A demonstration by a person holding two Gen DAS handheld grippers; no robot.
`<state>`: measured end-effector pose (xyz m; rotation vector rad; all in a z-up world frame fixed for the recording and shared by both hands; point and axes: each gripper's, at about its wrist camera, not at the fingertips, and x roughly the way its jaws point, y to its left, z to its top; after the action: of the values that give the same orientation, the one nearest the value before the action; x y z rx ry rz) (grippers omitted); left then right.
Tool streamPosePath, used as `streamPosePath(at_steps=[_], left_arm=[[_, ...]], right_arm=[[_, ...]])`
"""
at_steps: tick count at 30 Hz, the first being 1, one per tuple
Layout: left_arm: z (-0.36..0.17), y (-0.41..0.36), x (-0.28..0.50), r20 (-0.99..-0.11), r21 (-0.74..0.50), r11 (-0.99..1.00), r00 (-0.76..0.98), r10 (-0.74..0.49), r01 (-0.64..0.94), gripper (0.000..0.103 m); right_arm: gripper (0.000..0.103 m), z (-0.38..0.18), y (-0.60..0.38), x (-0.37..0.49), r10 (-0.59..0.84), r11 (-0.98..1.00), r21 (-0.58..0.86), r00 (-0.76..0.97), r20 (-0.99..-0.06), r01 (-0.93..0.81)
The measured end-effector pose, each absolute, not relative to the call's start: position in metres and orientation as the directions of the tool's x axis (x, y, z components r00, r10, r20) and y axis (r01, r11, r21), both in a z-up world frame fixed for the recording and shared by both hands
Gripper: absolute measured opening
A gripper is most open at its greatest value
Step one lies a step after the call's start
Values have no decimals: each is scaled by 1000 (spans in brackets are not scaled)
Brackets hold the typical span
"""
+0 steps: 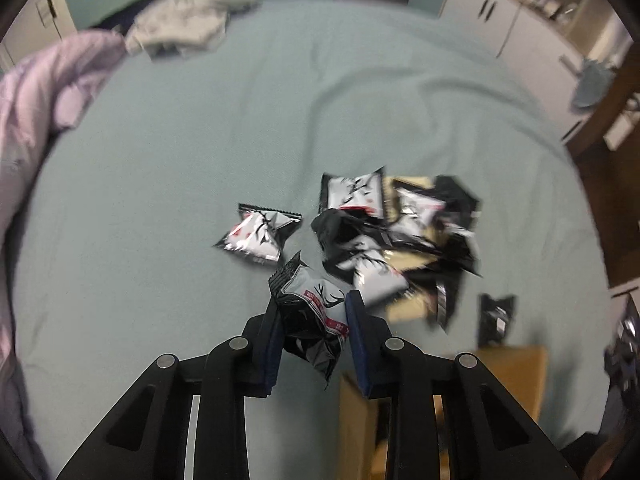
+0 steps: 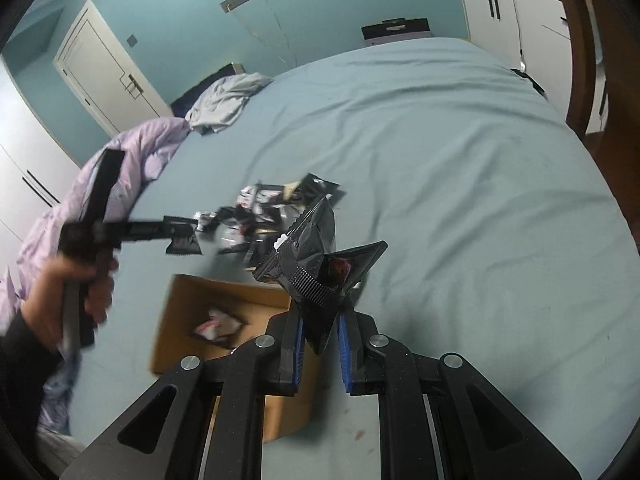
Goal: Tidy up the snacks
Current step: 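Lower both held packets into the cardboard box and open both grippers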
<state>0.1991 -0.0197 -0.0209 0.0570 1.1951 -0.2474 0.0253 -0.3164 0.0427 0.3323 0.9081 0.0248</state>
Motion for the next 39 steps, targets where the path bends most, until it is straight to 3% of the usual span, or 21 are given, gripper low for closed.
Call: streamPosePath(at_steps=[3,7,10,14,24,33,36,39], left_arm=[[15,-7,155,-895,-13,968,429,-123,250,28],[53,11,118,-848,-183,951,449,-281,250,28],[69,6,83,-803,-174,943,514,-303,285,29],[48,-3,51,-793,-255,913,471,-386,319,29],[-22,-47,41,-893,-133,904,347,-288,407,29],[-56,-49,53,-924,-114,921,301,-236,373,30],[-55,-51,52,-921,-98,923,318,-226,371,34],[-48,-54,51,-916,-88,918,332,-227,386,46]], right_arm=[[12,63,-295,12,146,957,272,639,-755,103],[12,76,-268,4,132,973,225,655,-744,60],[12,70,-257,2,113,981,187,654,-748,44],[12,61,-251,-3,150,980,198,645,-749,2],[12,38,-251,17,142,986,168,603,-785,-13],[12,30,-241,32,149,988,140,576,-804,-59],[12,26,-239,33,149,989,135,572,-807,-67],[12,24,-238,33,147,989,126,571,-808,-77]])
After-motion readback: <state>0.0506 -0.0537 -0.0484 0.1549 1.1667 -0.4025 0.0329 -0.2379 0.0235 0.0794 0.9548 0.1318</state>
